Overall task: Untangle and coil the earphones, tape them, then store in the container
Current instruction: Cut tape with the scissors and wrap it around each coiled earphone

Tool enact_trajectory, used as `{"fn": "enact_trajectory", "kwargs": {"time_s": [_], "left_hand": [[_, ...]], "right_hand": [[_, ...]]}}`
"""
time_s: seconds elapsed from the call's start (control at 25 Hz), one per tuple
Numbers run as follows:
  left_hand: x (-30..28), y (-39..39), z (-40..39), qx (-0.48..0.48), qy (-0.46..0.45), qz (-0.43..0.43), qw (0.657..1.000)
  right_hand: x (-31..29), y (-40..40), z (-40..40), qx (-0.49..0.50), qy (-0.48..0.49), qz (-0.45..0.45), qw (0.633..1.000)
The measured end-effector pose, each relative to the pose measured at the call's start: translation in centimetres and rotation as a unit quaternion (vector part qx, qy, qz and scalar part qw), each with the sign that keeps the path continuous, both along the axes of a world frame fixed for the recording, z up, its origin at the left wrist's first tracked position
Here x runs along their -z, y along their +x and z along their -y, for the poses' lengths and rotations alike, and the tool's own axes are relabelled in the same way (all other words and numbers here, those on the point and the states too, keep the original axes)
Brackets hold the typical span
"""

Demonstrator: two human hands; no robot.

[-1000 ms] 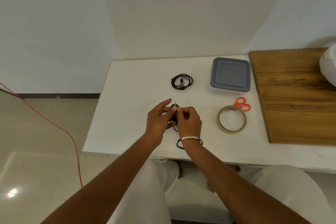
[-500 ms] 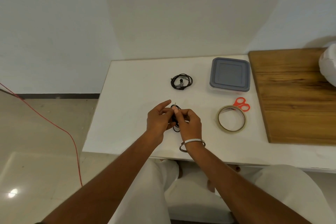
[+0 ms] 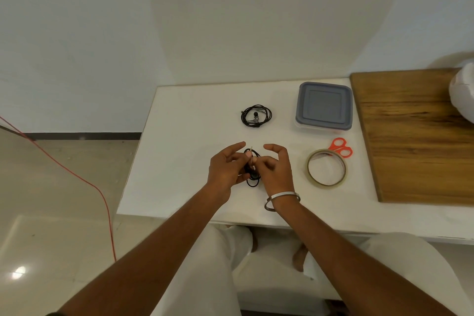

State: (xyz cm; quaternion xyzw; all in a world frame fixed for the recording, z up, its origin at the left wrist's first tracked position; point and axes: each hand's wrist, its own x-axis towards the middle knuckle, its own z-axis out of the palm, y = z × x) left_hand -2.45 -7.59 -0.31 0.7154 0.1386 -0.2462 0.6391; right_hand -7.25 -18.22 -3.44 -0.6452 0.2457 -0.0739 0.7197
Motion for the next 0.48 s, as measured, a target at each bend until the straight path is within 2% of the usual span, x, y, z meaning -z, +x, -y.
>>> {"fn": "enact_trajectory", "kwargs": {"time_s": [0.48], "left_hand": [[0.00, 0.03, 0.03, -0.002, -0.002, -0.020, 1.000]], "right_hand": [[-0.07, 0.31, 1.01, -0.062, 0.045, -0.027, 0.997]]}}
